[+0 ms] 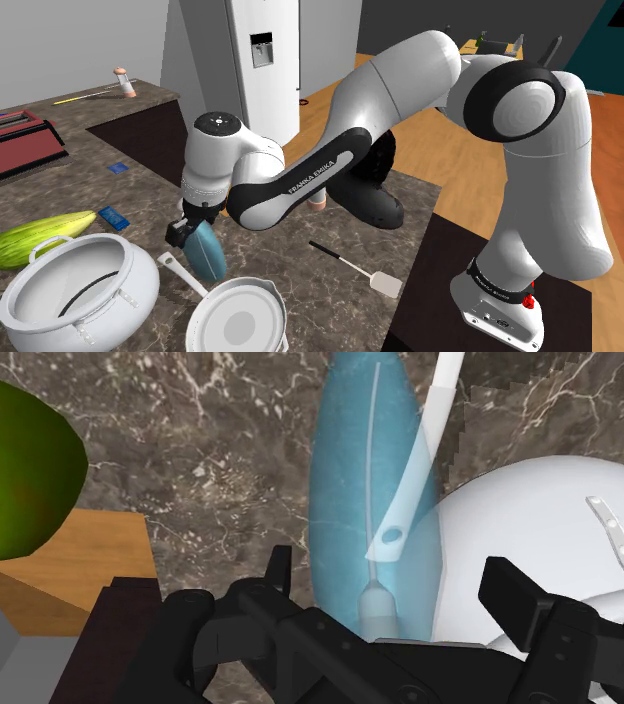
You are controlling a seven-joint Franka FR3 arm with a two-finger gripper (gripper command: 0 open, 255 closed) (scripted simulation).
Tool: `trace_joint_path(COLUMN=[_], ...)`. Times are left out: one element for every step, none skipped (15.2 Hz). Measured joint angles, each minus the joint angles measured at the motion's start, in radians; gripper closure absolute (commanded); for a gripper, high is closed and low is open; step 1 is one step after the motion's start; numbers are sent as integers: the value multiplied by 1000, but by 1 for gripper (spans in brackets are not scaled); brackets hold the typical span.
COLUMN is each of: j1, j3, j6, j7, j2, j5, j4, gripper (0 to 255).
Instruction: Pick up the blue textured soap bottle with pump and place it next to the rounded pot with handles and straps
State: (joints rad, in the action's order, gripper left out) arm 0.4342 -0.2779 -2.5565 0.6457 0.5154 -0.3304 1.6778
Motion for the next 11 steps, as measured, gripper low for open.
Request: trace_joint_path(j1=[0,0,-4,-9,-14,-18,-23,-24,-25,-25,-25], j3=[0,0,-4,-11,-17,-23,-27,-28,-29,-29,-30], j6=[0,0,5,19,29,42,48,52,54,56,56], j7=[0,0,-2,-7,-10,-16,-20,-23,-23,-24,-24], j2=[0,0,-17,-42,-69,-89,-104,-109,-111,-112,-113], j5=[0,0,5,14,22,31,37,40,41,42,42], j4=[0,0,13,22,39,45,53,53,53,53,53], gripper=[0,0,0,0,0,0,0,0,0,0,0])
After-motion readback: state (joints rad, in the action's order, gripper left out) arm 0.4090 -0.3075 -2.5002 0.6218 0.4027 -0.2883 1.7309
